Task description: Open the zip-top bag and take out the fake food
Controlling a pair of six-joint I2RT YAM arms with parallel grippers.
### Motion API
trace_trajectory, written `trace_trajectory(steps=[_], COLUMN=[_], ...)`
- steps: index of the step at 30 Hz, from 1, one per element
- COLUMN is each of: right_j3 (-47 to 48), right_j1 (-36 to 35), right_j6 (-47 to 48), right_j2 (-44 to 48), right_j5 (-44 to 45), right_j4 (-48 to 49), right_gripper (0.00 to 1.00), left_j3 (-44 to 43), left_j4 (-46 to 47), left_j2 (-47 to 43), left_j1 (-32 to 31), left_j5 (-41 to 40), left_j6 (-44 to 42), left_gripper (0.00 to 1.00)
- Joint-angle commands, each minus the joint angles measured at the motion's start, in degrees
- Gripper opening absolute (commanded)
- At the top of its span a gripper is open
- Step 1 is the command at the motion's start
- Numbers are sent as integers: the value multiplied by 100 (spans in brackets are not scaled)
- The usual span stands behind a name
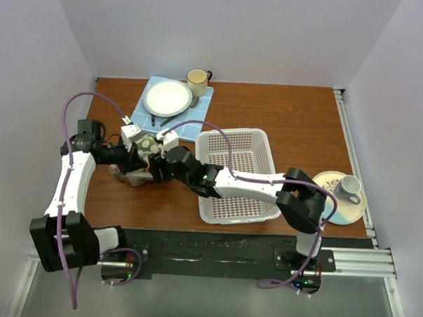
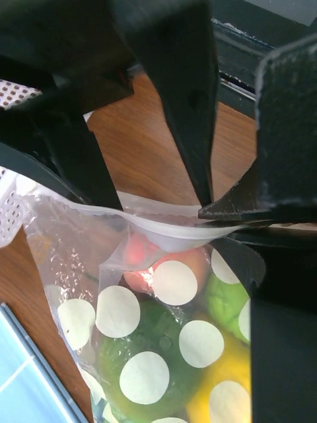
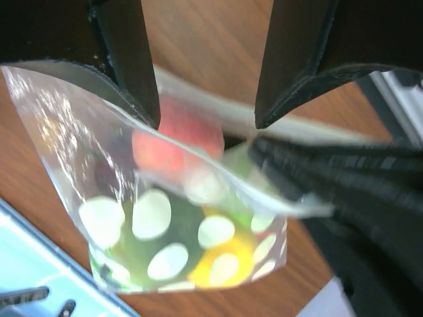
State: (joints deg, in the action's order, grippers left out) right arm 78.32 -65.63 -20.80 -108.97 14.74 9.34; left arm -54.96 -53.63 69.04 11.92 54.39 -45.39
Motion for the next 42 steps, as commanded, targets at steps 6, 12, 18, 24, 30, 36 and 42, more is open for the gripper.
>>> trace_trajectory(steps=[6, 12, 18, 24, 30, 36, 42], right_j3=[227, -1, -90, 86, 236, 499, 210], right_j1=[-29, -38, -38, -38, -38, -38, -38], right_j6=[32, 23, 67, 146, 199, 146, -47], right_j2=[-705, -661, -634, -801, -968, -1276, -1250], right_j5=[573, 864, 925, 960, 619, 433, 486], right_j4=[630, 683, 903, 841, 850, 543, 463], right_gripper=[75, 77, 77, 78, 78, 78, 78], left_j3=[-761, -1640, -1807, -1694, -1211, -841, -621], left_j4=[-1158, -625, 581, 1424, 2101, 2207, 2128], left_j2=[-13, 233, 1699, 2702, 2703, 2571, 2387], left_j1=[-15, 564, 1022, 996, 724, 259, -93], left_j5=[397, 204, -420, -728, -1334, -1519, -1625], left_j6=[-910, -762, -392, 38, 47, -5, -155], left_gripper=[75, 79, 76, 71, 70, 68, 66])
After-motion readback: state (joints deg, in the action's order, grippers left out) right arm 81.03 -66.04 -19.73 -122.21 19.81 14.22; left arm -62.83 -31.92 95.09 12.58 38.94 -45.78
